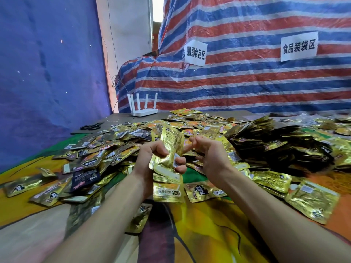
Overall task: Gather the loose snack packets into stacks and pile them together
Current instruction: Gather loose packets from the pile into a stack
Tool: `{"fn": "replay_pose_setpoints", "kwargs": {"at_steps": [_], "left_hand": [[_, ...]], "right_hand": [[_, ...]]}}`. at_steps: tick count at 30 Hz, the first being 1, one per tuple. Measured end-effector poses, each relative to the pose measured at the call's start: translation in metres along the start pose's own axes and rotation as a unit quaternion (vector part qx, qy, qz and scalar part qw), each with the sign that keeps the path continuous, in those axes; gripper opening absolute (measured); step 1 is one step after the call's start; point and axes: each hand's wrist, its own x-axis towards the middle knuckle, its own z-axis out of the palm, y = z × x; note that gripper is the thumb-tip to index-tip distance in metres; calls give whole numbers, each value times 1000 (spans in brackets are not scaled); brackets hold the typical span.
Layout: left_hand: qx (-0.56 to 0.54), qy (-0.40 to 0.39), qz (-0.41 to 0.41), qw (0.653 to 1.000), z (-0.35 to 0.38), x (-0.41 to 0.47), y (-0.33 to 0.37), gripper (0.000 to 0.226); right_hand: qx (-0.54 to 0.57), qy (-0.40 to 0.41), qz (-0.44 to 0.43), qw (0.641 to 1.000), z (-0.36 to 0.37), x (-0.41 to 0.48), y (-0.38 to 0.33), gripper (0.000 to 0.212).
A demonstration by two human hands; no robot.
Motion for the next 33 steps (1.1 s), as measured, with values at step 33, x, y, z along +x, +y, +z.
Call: {"fn": "replay_pose_setpoints", "kwargs": {"at_steps": [33], "left_hand": [[-99,187,63,975,-12,7,7,40]], "right_hand": [[23,-99,-8,995,-11,1,0,59]]}}
